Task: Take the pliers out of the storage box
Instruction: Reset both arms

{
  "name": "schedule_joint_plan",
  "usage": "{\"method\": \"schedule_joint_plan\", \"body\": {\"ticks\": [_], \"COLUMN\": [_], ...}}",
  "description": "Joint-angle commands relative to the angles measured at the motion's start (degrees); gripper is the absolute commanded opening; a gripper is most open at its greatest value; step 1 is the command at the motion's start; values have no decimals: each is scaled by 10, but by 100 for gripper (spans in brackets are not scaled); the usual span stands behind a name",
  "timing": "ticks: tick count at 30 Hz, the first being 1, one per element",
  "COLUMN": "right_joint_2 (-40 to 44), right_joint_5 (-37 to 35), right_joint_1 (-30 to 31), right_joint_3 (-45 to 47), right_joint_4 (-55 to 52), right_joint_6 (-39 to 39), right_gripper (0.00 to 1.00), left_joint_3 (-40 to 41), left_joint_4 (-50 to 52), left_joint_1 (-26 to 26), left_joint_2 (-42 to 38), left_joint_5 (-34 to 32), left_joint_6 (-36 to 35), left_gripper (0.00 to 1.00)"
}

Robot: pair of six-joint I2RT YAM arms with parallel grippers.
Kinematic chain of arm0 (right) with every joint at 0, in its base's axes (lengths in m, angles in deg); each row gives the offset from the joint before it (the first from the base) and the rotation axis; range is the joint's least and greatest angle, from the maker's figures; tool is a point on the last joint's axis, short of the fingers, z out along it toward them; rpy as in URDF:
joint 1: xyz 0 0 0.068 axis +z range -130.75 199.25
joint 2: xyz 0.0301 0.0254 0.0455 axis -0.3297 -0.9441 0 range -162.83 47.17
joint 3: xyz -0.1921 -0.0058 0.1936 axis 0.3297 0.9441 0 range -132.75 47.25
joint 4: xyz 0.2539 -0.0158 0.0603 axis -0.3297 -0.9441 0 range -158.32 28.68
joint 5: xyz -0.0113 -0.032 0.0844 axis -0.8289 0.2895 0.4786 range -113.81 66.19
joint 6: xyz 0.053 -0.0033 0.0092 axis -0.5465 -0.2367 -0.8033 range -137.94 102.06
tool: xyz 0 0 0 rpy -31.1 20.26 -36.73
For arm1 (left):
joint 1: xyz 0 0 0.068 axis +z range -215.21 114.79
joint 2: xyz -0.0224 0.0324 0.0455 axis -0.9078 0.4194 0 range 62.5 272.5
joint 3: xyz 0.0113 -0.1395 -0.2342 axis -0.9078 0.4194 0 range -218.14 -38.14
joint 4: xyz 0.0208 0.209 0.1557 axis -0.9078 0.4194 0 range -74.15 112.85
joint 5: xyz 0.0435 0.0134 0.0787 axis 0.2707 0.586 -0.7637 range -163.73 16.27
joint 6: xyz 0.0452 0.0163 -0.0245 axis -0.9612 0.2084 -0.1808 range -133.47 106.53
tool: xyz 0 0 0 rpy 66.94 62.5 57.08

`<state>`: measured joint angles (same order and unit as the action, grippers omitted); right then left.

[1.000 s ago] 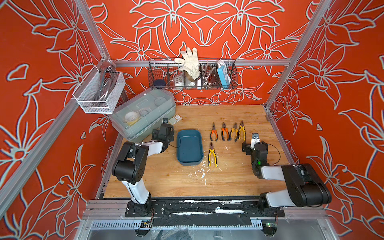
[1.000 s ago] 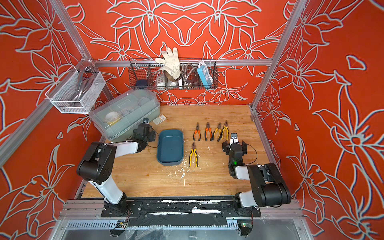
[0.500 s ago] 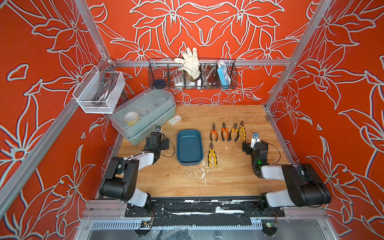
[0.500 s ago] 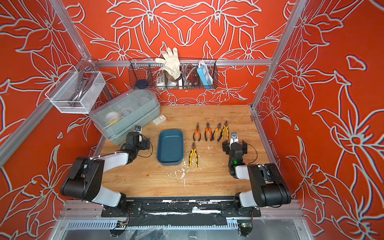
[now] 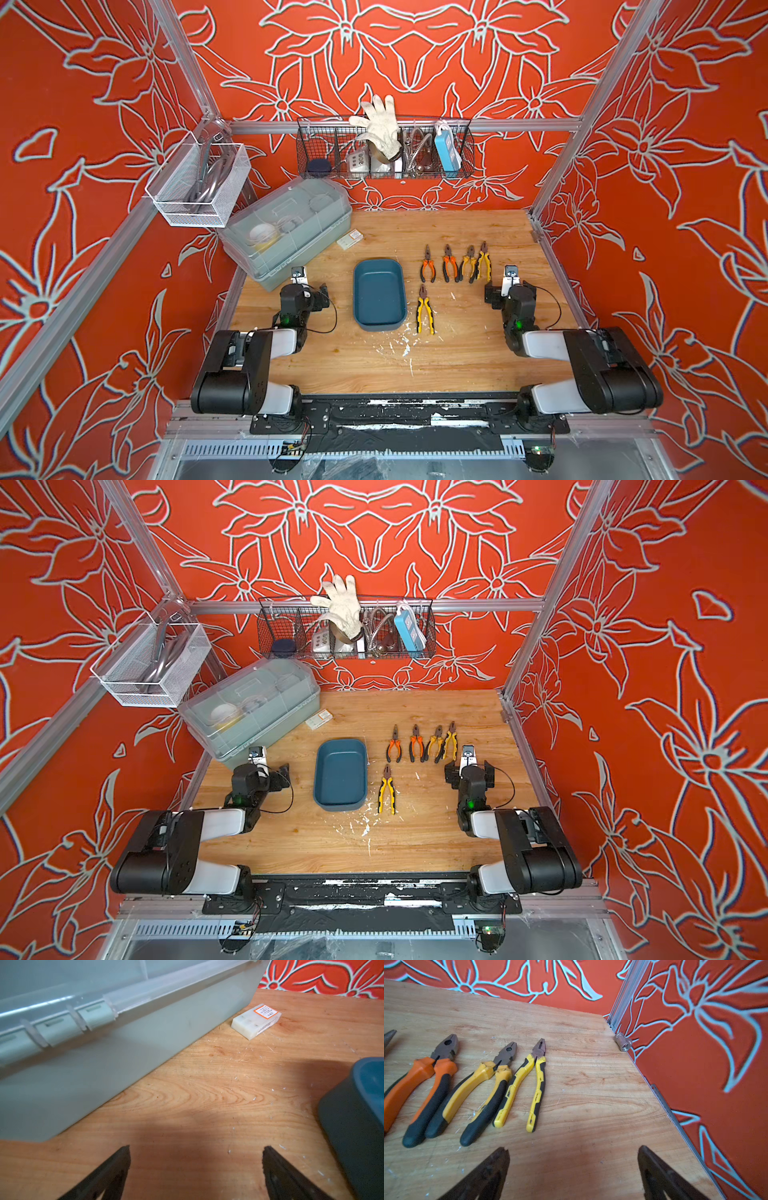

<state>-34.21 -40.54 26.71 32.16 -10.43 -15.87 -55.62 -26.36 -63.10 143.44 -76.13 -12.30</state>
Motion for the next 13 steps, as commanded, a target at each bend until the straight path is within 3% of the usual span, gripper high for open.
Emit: {"method": "schedule_joint_plan", "body": {"ticks": [1, 13], "right_joint_2": [2, 3], "right_joint_5": [8, 10], "right_joint_1": [-5, -5], "right_joint_3": [-16, -15], "right_joint_4": [-13, -11], "right_joint_6": [-5, -3], "right_gripper": [100, 100], "left_joint_3": [-7, -5], "left_joint_4": [-14, -16], "left_joint_1": [-5, -10], "left_joint_2": [-2, -3], "left_joint_5": [13, 4], "left_joint_6": [-7, -9], "left_gripper": [98, 98]}}
